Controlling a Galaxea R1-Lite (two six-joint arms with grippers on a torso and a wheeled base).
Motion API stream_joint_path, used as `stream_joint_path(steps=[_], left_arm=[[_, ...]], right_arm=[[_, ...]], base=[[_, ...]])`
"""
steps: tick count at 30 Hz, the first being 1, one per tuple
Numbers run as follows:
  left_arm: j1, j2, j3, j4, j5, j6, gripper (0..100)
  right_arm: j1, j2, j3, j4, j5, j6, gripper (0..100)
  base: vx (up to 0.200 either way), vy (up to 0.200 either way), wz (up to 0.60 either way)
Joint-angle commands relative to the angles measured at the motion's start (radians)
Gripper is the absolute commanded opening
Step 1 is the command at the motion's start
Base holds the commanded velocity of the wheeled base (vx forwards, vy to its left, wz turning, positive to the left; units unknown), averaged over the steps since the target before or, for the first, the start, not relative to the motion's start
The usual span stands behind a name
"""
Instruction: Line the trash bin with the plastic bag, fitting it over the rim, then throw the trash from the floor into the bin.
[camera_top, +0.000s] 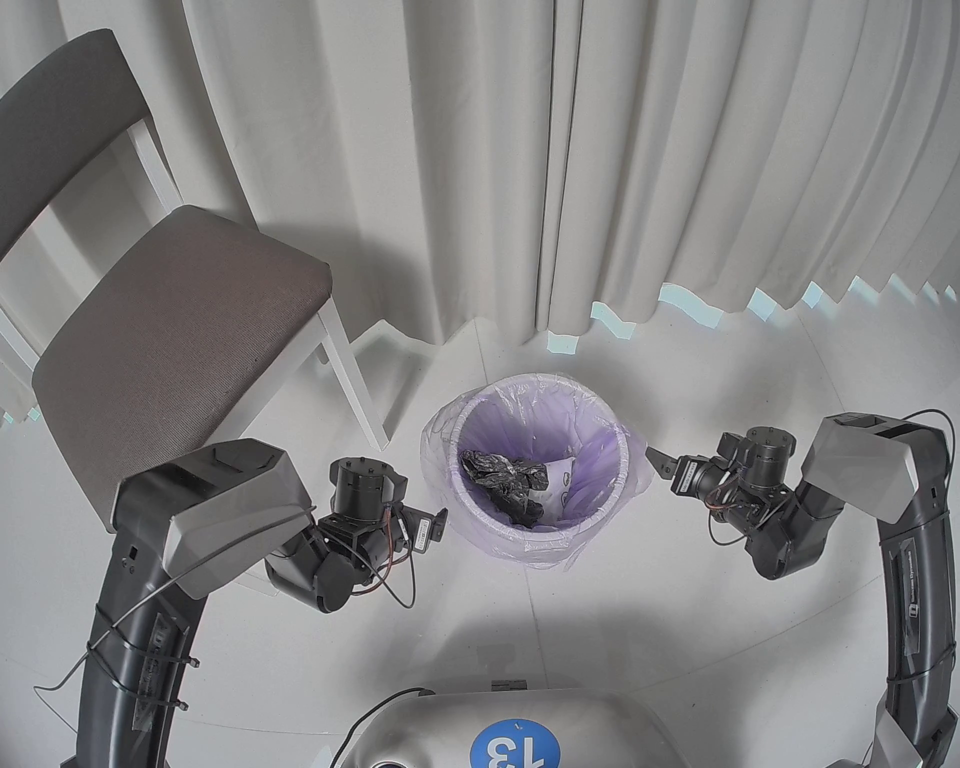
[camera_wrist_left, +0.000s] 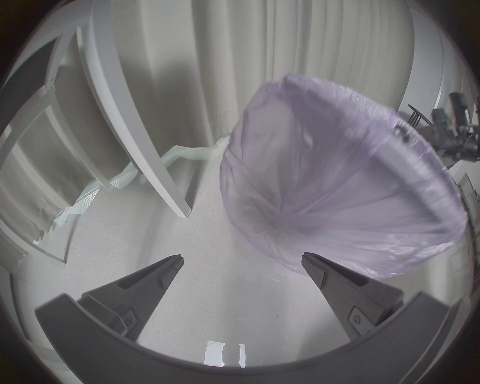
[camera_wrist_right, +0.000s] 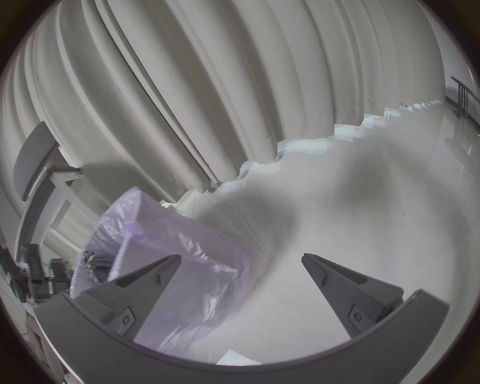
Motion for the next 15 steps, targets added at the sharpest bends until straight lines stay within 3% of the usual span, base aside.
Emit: stream_joint_path(steps=[1, 5, 15], left_arm=[[-0.024, -0.243, 0.294, -0.149, 0.002, -0.026, 100], [-0.03, -0.306, 0.349, -0.158, 0.002, -0.023, 100], [-0.079, -0.323, 0.338, -0.158, 0.004, -0.024, 100]], right_arm=[[0.005, 0.218, -0.399, 0.271, 0.002, 0.003, 100], [0.009, 0.273, -0.479, 0.317, 0.03, 0.004, 100], [0.014, 0.313, -0.583, 0.417, 0.097, 0.003, 100]], base=[[0.0, 0.0, 0.0], [0.0, 0.0, 0.0], [0.0, 0.0, 0.0]])
